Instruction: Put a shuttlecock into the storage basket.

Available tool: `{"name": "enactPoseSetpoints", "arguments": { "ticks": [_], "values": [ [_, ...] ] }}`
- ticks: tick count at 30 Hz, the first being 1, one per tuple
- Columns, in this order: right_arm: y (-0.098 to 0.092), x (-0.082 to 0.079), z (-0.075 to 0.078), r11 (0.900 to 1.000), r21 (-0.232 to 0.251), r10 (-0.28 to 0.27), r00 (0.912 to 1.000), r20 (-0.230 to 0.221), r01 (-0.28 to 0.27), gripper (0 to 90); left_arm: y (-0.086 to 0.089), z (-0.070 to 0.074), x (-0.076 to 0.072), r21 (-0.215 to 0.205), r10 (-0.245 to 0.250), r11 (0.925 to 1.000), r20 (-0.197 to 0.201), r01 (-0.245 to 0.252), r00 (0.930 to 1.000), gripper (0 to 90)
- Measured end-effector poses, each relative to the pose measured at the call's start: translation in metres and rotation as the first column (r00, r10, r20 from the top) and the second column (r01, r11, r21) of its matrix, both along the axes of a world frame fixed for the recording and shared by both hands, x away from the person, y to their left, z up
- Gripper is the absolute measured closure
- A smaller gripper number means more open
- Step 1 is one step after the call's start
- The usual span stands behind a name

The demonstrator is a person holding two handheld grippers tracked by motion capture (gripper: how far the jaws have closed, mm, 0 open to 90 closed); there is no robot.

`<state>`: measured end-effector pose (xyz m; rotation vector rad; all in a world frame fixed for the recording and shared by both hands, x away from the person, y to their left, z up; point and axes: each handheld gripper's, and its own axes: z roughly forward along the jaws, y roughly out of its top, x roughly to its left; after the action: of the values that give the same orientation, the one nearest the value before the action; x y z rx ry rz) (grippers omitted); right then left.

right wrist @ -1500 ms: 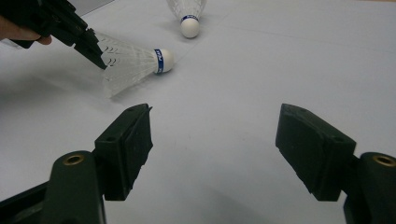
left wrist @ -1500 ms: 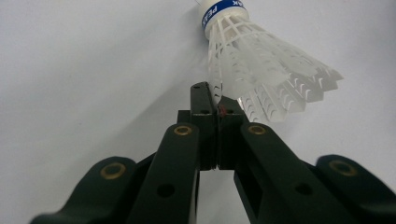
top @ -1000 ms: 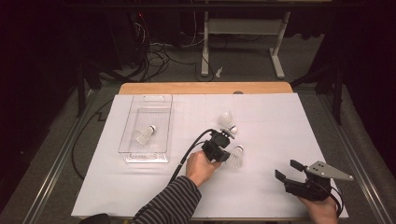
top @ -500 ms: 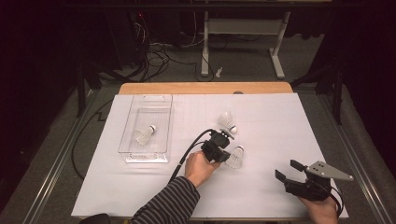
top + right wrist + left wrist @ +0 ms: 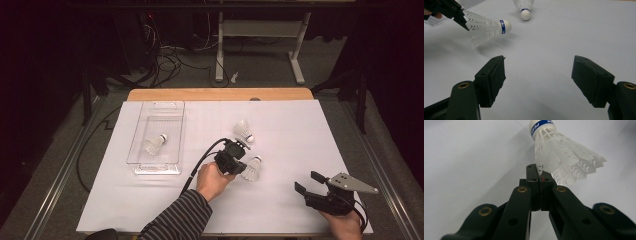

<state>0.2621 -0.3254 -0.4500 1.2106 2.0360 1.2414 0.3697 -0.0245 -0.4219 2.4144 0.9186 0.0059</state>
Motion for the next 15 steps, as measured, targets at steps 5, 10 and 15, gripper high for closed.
{"name": "enactPoseSetpoints", "arguments": {
  "ticks": [5,10,15],
  "values": [
    [0.0002,0.0000,0.0000,1.000,-0.001,0.000,1.0000,0.000,0.000,27.7,0.0015,0.0028,-0.0022,-0.007,-0.008,0.9999,0.005,0.008,1.0000,89.4],
    [0.0002,-0.0001,0.0000,1.000,-0.001,0.000,1.0000,0.000,0.000,27.7,0.0023,0.0040,-0.0042,-0.011,-0.013,0.9999,0.007,0.013,0.9999,89.5],
    [0.0002,-0.0001,0.0001,1.000,-0.001,0.000,1.0000,0.000,0.000,27.7,0.0039,0.0046,-0.0053,-0.017,-0.016,0.9997,0.007,0.017,0.9998,89.5]
  ]
}}
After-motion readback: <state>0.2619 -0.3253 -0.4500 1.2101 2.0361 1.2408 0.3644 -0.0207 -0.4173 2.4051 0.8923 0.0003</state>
